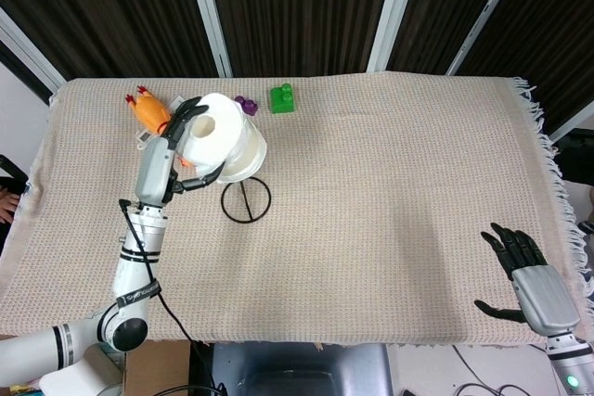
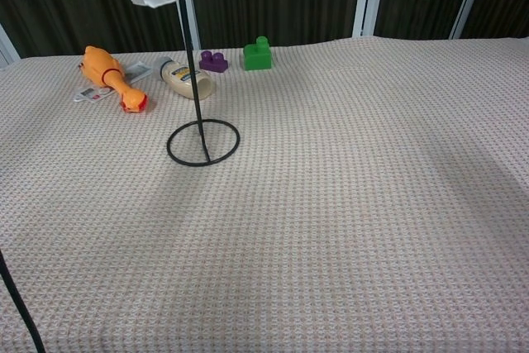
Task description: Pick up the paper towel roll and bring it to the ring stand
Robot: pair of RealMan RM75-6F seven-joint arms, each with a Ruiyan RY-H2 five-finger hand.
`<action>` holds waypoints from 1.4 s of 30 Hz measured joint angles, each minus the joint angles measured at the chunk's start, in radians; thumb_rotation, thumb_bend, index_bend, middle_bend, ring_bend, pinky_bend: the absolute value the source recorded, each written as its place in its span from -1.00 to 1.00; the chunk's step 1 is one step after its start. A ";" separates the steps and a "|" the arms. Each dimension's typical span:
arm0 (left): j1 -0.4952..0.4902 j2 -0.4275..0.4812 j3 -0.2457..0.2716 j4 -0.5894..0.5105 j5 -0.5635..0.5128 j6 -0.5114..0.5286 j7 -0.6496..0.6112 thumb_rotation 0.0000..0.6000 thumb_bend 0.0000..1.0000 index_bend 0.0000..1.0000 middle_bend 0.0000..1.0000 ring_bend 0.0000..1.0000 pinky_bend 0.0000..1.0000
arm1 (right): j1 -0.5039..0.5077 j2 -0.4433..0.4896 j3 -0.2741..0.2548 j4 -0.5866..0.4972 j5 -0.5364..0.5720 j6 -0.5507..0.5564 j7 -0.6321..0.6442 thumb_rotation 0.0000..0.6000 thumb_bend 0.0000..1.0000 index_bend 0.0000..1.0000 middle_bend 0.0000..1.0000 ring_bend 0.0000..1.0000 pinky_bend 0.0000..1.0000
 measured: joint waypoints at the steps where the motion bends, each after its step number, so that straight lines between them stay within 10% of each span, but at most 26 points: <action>1: -0.001 0.002 0.000 -0.001 -0.005 -0.006 0.002 1.00 0.41 0.43 0.70 0.60 1.00 | -0.001 0.001 0.000 0.000 0.000 0.002 0.001 1.00 -0.72 -1.00 -1.00 -1.00 -1.00; 6: -0.008 0.016 -0.002 -0.011 -0.040 -0.033 0.017 1.00 0.30 0.34 0.63 0.54 1.00 | -0.001 0.002 0.000 0.000 -0.001 0.003 0.004 1.00 -0.72 -1.00 -1.00 -1.00 -1.00; 9: -0.009 0.027 -0.001 -0.025 -0.049 -0.042 0.031 1.00 0.07 -0.07 0.23 0.17 0.79 | -0.002 0.003 -0.001 0.000 -0.002 0.002 0.005 1.00 -0.72 -1.00 -1.00 -1.00 -1.00; 13: -0.010 0.051 0.004 -0.043 -0.063 -0.081 0.025 1.00 -0.14 -0.85 -0.53 -0.59 -0.09 | -0.002 0.005 -0.001 -0.002 -0.002 0.001 0.005 1.00 -0.72 -1.00 -1.00 -1.00 -1.00; 17: -0.011 0.082 0.013 -0.057 -0.080 -0.113 0.029 1.00 -0.21 -1.00 -0.99 -1.00 -0.83 | -0.004 0.005 -0.003 -0.002 -0.007 0.005 0.003 1.00 -0.72 -1.00 -1.00 -1.00 -1.00; 35: 0.018 0.109 0.056 -0.086 0.029 -0.046 0.017 1.00 -0.27 -1.00 -1.00 -1.00 -0.90 | -0.011 0.005 -0.007 0.002 -0.026 0.022 0.001 1.00 -0.72 -1.00 -1.00 -1.00 -1.00; 42: 0.169 0.229 0.249 -0.107 0.217 0.032 0.021 1.00 -0.18 -1.00 -1.00 -1.00 -0.92 | -0.014 -0.002 -0.010 0.000 -0.027 0.021 -0.023 1.00 -0.72 -1.00 -1.00 -1.00 -1.00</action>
